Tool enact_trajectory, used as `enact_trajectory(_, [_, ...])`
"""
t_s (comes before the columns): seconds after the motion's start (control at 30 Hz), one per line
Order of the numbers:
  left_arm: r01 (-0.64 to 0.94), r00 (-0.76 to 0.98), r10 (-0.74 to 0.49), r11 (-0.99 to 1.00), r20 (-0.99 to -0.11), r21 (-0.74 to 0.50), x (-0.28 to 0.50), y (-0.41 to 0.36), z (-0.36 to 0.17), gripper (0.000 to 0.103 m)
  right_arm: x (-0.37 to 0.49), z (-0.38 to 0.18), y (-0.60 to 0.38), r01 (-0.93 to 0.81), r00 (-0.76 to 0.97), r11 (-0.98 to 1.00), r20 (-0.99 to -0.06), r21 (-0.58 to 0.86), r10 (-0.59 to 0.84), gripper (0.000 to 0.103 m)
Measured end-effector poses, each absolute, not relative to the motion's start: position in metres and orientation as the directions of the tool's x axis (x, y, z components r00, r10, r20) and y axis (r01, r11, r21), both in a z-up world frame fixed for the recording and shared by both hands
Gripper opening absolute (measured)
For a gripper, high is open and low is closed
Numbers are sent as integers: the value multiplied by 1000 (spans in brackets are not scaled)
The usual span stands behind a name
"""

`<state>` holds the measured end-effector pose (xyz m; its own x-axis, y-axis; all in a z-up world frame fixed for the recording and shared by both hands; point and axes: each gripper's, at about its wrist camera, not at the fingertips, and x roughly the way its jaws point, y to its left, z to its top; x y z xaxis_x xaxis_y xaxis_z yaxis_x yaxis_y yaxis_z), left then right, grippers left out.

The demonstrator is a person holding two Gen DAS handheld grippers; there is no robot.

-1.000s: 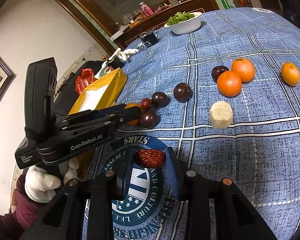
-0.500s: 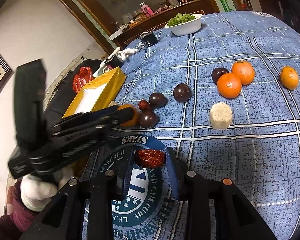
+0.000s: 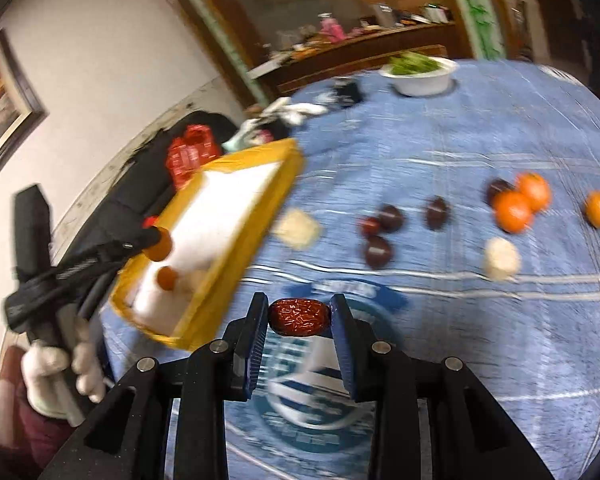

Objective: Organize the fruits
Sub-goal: 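Carry the orange into the tray with the left tool while the right tool drops the date there, then grasp a pale round slice with the right tool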

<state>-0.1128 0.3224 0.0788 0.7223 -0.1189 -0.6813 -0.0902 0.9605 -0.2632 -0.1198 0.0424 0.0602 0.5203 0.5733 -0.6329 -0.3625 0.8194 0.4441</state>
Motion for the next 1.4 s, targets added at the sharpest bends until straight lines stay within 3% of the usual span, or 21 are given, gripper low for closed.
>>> enact_trajectory(0.33, [-163, 700, -93, 945, -708, -285, -95, 373, 67, 31, -92, 72, 150, -507, 402, 764, -674, 400, 620, 36])
enact_trajectory(0.77, [-232, 650, -115, 911, -751, -341, -78, 407, 40, 33, -43, 42, 232, -532, 280, 742, -742, 408, 609, 37])
enact_trajectory(0.9, [-243, 674, -116, 898, -730, -367, -88, 412, 47, 47, -37, 35, 234, -504, 270, 747, -743, 433, 613, 59])
enact_trajectory(1.03, [-247, 703, -108, 890, -703, -384, -100, 412, 59, 51, -37, 39, 222, -476, 276, 745, -725, 467, 631, 60])
enact_trajectory(1.27, [-228, 733, -109, 891, -671, -393, -120, 397, 81, 57, -50, 77, 173, -454, 384, 773, -685, 444, 619, 60])
enact_trajectory(1.4, [-197, 757, -117, 897, -643, -396, -136, 383, 97, 58, -46, 166, 135, -472, 552, 797, -579, 376, 600, 60])
